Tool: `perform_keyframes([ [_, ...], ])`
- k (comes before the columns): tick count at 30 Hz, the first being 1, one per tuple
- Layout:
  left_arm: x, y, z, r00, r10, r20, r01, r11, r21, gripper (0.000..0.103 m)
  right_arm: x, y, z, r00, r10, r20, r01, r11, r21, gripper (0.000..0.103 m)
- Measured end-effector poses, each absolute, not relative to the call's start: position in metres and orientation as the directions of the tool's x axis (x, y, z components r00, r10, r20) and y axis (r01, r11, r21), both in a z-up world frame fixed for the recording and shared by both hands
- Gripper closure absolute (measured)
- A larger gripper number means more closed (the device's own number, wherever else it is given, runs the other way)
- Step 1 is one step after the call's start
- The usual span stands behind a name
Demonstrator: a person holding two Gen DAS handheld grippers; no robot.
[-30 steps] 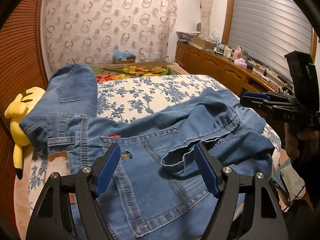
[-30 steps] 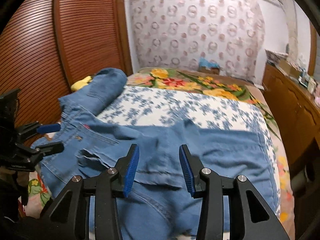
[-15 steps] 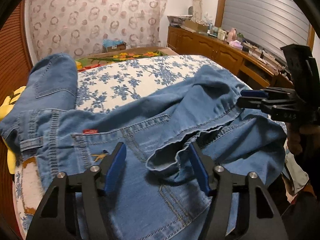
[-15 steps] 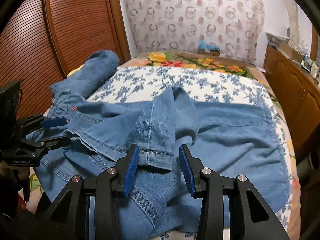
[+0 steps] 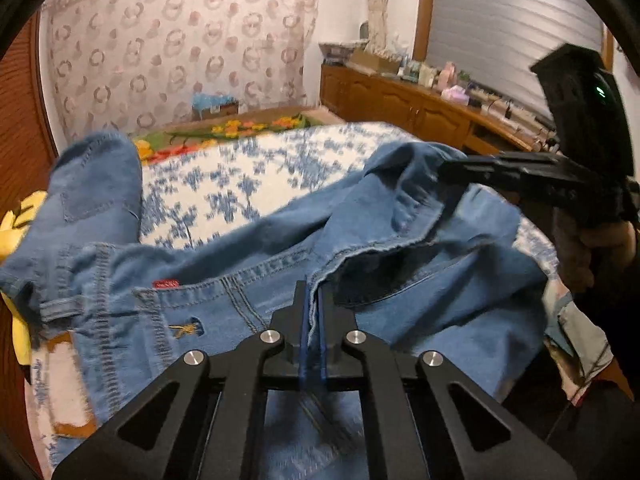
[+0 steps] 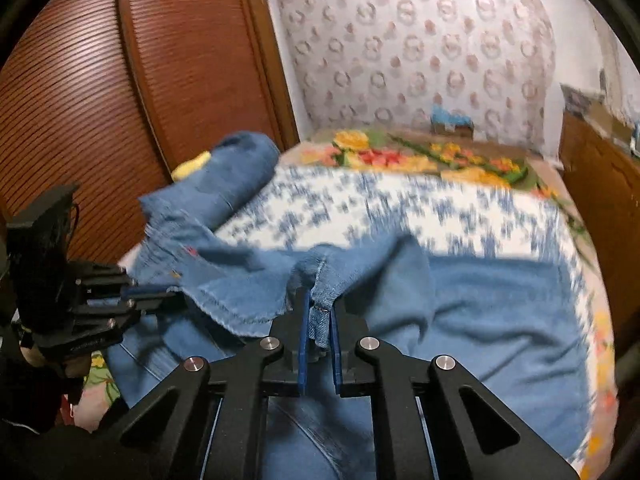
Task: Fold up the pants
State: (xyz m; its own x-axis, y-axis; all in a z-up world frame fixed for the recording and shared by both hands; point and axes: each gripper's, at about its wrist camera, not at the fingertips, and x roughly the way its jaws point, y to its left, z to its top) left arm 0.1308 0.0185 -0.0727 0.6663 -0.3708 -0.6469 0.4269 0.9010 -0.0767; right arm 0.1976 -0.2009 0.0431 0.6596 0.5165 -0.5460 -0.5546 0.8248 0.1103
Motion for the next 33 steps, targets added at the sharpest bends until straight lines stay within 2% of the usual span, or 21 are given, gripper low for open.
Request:
perform_keyframes([
  [7, 0.093, 0.058, -0.027, 0.748, -0.365, -0.555, 0.386, 0.919, -0.085, 0.099, 0.171, -0.167, 0.101, 0.676, 0.584, -0.450, -0.639, 0.768, 0.038, 0.094],
  [11, 0.072, 0.083, -0.017, 0.774, -0.344, -0.532, 0.353, 0.931, -0.090, 0.099, 0.159, -0.132, 0.121, 0.662, 0.618, -0.423, -0.688, 0.726, -0.016, 0.094],
  [18, 0.057, 0.124, -0.023, 0.792, -0.258, -0.553, 0.266, 0.962, -0.069, 0.099, 0.175, -0.070, 0.116, 0.606, 0.652, -0.455, -0.746, 0.665, -0.040, 0.094],
  [33, 0.044, 0.162, -0.067, 0.745, -0.179, -0.643, 0.150, 0.984, -0.100, 0.099, 0.263, 0.034, 0.074, 0.453, 0.653, -0.607, -0.819, 0.573, 0.005, 0.094],
])
